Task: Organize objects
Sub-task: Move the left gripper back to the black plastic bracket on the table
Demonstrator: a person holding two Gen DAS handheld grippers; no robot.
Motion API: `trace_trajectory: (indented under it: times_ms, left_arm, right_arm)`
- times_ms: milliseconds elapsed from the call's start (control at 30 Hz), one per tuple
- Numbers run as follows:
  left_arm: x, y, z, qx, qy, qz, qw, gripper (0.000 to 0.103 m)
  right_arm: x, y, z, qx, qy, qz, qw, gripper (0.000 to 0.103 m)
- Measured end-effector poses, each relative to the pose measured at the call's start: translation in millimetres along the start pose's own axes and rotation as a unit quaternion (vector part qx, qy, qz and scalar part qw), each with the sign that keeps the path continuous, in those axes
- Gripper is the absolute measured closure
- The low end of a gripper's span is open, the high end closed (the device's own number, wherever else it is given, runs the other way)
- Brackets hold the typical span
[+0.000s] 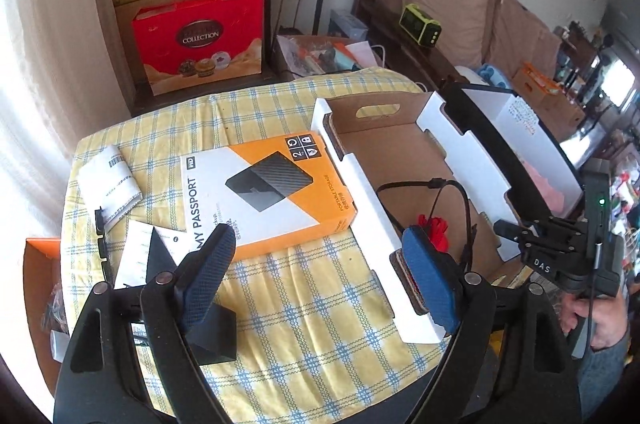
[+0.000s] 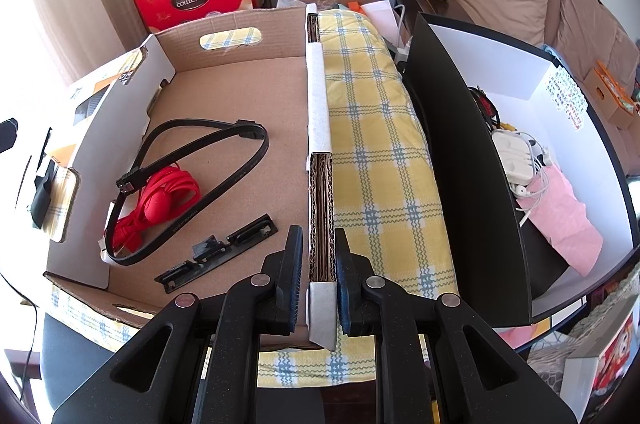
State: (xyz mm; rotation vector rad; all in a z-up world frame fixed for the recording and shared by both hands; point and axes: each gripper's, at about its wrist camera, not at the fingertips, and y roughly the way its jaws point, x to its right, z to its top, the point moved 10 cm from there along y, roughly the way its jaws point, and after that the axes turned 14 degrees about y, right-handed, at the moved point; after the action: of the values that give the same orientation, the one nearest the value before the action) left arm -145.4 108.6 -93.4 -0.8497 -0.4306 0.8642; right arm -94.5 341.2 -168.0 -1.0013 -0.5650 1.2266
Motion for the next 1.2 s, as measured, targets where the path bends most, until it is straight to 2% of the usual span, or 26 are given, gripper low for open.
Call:
trace_trajectory:
  times_ms: [133,300,467,567,767,933,1200]
  left_arm:
    - [-15.3,-2.6,-6.5,-0.001,-0.015,0.009,0.9998,0.019]
    - [-61.9,-7.8,-24.2,-0.008,-0.063,0.036,0.9973,0.019]
    - [-116.1,-17.2,-43.6,-0.016,-0.114,0.072,0.9907,0.019]
    - [-144.3,-22.1,-53.1,-0.019,-0.131,0.094,0.9867,0.012]
    - [-190.7,-18.4,-75.7,-0.036,-0.159,0.129,0.9781,0.011]
    - [-212.1,5.8,-94.3,-0.067,-0.173,0.135,0.9734,0.012]
    - [-221.8,40.1,-99.2,-0.09,-0.183,0.122,0.9714,0.027]
  right_arm:
    - [-0.7,0.8,1.0,-0.001,-0.002,-0.002,1.0,0.088]
    - [-0.8,1.1,1.0,-0.001,-0.002,-0.001,1.0,0.087]
    - [-1.5,1.1,0.9,-0.001,-0.002,-0.001,1.0,0.087]
    - [-1.4,1.2,0.9,-0.001,-0.002,-0.001,1.0,0.087]
    - [-1.5,1.2,0.8,-0.001,-0.002,-0.001,1.0,0.087]
    - [-1.5,1.2,0.7,-0.001,-0.001,-0.001,1.0,0.087]
    - [-1.6,1.2,0.6,-0.001,-0.002,-0.001,1.0,0.087]
